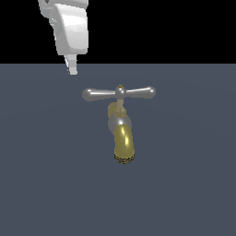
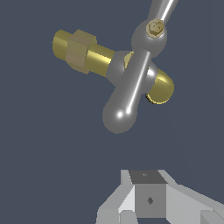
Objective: Turn on the faucet by rotating a designated handle.
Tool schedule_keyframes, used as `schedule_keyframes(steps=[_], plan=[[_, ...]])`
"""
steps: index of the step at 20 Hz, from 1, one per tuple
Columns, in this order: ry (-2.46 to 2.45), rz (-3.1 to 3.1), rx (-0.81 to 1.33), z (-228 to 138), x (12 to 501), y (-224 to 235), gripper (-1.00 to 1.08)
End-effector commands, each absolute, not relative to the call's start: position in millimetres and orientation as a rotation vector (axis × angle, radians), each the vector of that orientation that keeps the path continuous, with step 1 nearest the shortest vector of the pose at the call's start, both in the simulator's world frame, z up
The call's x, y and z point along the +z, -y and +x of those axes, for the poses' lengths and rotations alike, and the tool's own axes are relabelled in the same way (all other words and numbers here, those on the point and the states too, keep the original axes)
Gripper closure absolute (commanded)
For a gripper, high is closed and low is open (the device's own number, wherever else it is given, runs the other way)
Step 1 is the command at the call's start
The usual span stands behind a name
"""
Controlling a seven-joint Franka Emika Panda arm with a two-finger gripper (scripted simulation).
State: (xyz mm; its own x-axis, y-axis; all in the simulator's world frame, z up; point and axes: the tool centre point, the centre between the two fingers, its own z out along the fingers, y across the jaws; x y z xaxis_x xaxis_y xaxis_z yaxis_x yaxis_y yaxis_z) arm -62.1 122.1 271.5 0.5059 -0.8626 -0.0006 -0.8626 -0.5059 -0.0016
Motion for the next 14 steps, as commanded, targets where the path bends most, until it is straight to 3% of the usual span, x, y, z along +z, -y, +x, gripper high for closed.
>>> schedule_keyframes(steps=[1,14], plan=[[-1.631,-2.682,-0.001,-49.9,260.7,-121.8,1.08],[-1.937,-2.474,-0.001,5.1,212.5,-110.3,1.08]])
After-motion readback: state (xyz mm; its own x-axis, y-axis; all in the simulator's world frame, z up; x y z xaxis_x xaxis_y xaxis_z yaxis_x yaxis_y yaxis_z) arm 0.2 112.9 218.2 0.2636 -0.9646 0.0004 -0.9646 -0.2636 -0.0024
